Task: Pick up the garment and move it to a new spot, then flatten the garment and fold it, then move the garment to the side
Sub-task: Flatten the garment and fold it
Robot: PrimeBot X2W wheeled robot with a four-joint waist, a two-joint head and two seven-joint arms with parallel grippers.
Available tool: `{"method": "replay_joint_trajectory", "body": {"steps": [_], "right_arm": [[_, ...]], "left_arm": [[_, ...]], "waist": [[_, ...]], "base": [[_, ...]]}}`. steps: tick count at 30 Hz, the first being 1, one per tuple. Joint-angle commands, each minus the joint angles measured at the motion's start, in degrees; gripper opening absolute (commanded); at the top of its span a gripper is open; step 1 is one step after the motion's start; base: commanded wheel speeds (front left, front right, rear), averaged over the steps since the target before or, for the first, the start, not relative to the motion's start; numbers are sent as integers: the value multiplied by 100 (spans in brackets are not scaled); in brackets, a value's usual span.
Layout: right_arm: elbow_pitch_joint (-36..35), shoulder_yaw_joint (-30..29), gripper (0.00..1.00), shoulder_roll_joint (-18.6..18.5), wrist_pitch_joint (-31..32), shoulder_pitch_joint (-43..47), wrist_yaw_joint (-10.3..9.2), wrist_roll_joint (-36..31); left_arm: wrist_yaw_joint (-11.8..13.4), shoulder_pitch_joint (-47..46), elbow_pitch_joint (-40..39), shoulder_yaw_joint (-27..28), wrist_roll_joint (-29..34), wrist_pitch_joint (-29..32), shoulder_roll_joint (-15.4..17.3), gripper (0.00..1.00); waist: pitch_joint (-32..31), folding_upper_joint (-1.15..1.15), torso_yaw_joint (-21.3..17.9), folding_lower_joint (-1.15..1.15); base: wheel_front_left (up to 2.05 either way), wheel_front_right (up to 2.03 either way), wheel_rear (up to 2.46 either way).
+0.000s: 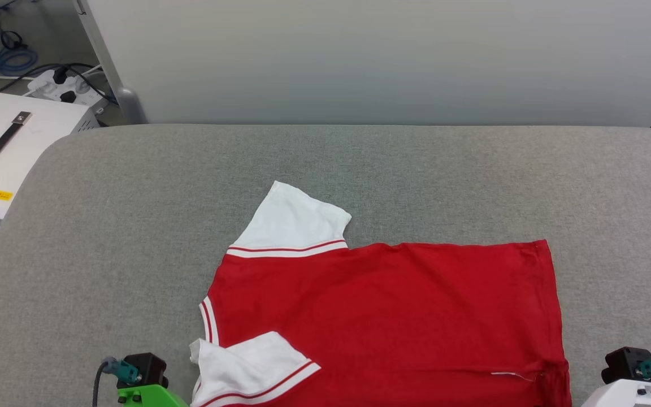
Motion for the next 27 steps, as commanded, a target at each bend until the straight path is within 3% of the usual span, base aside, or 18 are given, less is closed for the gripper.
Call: {"method": "replay_joint_trajectory", "body": {"steps": [1, 2, 10, 17, 27], "right_arm": [[14, -4, 100, 2, -145, 69, -2, -2], [0, 3, 100, 9, -278, 65, -2, -12], [-434, 6, 100, 81, -1734, -32, -2, -378], [-748, -107, 100, 259, -2996, -284, -2, -1002], [-1260, -156, 100, 356, -3588, -854, -2, -1386]], "left_arm": [[-77, -152, 109, -14, 10, -53, -58, 85], [-112, -221, 196, -10, 33, -126, -98, 100], [-272, -569, 432, 46, 287, -579, -126, 100], [-148, -1111, 567, 168, 924, -1505, -236, 100], [-239, -2396, 1117, 221, 1562, -2741, -646, 100]], "waist": [[12, 0, 1, 0], [13, 0, -6, 0], [-55, 0, -73, 0], [14, 0, -119, 0], [718, 0, -316, 0]], "base": [[0, 0, 0], [0, 0, 0], [0, 0, 0], [0, 0, 0], [0, 0, 0]]}}
